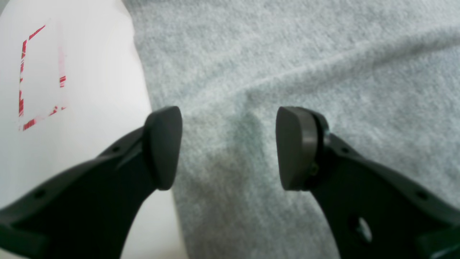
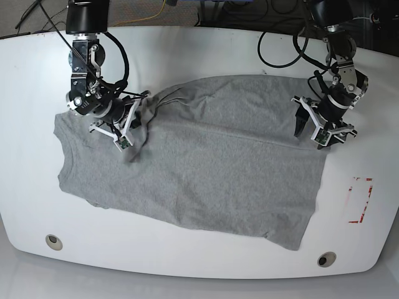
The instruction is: Layout the t-shirt on the table in an organized manner, then fold the t-shirt properly
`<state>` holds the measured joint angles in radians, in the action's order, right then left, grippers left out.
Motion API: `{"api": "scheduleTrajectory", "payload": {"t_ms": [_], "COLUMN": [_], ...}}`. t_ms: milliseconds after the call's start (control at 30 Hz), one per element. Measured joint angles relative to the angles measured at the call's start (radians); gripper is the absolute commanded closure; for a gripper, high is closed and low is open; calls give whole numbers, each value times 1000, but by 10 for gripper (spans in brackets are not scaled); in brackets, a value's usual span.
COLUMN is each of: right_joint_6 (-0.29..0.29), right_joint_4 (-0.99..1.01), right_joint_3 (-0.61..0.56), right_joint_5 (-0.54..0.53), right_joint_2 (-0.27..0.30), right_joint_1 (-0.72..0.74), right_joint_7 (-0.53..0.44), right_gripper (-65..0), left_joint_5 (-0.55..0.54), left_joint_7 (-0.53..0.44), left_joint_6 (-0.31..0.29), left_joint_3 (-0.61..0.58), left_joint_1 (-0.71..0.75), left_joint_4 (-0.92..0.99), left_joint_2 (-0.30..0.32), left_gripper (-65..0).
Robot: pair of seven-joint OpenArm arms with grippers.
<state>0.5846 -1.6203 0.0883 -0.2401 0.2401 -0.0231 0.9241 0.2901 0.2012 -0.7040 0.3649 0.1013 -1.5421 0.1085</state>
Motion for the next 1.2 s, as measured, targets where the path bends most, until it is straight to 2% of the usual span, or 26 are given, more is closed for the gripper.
{"api": "scheduleTrajectory", "payload": {"t_ms": [400, 500, 667, 767, 867, 967, 1100, 1200], "right_joint_6": [-4, -8, -5, -4, -5, -8, -7, -7], "right_joint_4": [-1, -1, -2, -19, -48, -68, -80, -81], "right_joint_3": [-131, -130, -132, -95, -36, 24, 127, 204], "right_joint_5": [-3, 9, 0, 0, 1, 7, 8, -3], "right_joint_2": [-58, -84, -94, -90, -64, -35, -21, -32], "right_joint_1": [111, 133, 157, 159, 155, 153, 133, 106], "right_joint_7": [-4, 0, 13, 51, 58, 77, 99, 101], "right_gripper": [0, 0, 0, -1, -15, -101, -331, -464], "left_joint_5": [0, 0, 0, 0, 0, 0, 0, 0], "left_joint_7": [0, 0, 0, 0, 0, 0, 0, 0], "left_joint_6": [0, 0, 0, 0, 0, 0, 0, 0], "left_joint_3": [-1, -1, -1, -1, -1, -1, -2, -1], "left_joint_1": [1, 1, 1, 1, -2, -2, -2, -2], "left_joint_4": [0, 0, 0, 0, 0, 0, 0, 0], "left_joint_2": [1, 2, 1, 3, 3, 3, 1, 1], "left_gripper": [-388, -388, -388, -388, -388, -388, -388, -388]}}
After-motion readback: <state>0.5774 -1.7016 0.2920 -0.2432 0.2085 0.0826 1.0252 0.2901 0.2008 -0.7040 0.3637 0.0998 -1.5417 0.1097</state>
